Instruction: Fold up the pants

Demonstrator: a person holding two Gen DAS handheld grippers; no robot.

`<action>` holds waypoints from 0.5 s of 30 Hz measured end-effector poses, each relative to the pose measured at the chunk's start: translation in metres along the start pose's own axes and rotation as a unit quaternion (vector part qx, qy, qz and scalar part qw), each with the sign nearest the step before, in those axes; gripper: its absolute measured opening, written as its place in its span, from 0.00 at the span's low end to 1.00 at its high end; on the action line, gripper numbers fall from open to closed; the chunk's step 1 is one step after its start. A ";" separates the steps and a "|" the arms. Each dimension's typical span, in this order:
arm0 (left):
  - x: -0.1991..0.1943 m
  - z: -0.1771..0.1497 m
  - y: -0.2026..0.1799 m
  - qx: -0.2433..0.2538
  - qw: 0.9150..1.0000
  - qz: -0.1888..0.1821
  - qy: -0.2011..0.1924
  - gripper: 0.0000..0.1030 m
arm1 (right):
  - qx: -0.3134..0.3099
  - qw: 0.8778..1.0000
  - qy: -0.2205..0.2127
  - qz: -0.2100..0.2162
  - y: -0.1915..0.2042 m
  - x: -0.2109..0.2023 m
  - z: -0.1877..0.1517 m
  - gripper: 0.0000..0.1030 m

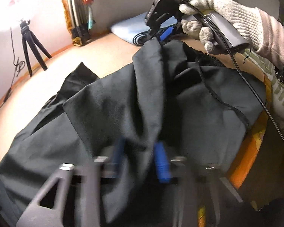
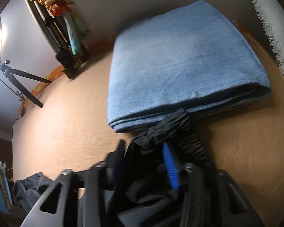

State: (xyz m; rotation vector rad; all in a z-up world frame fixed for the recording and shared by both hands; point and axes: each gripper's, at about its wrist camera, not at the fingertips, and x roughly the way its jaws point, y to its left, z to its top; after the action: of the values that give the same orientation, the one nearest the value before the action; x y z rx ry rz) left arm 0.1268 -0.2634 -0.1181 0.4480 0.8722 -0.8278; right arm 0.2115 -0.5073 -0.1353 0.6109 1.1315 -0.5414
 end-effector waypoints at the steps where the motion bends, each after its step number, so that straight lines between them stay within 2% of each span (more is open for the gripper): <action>1: 0.000 0.000 0.002 -0.004 1.000 -0.004 -0.001 0.08 | 0.002 1.000 -0.003 0.005 -0.003 -0.001 -0.001 0.18; 4: 0.000 0.002 0.007 -0.013 1.000 -0.010 -0.007 0.04 | 0.001 0.999 -0.015 0.030 -0.009 -0.010 -0.006 0.07; 6: -0.004 0.003 0.010 -0.018 1.000 -0.016 -0.013 0.04 | -0.002 0.999 -0.027 0.042 -0.014 -0.021 -0.010 0.03; 15: -0.033 0.001 0.036 -0.067 0.996 -0.010 -0.056 0.02 | 0.008 0.991 -0.095 0.099 -0.032 -0.089 -0.033 0.01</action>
State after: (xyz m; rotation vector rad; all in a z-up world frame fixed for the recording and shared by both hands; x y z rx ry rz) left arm 0.1432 -0.2270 -0.0903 0.2746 0.8239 -0.7992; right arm 0.1382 -0.4992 -0.0669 0.6642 0.8770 -0.4282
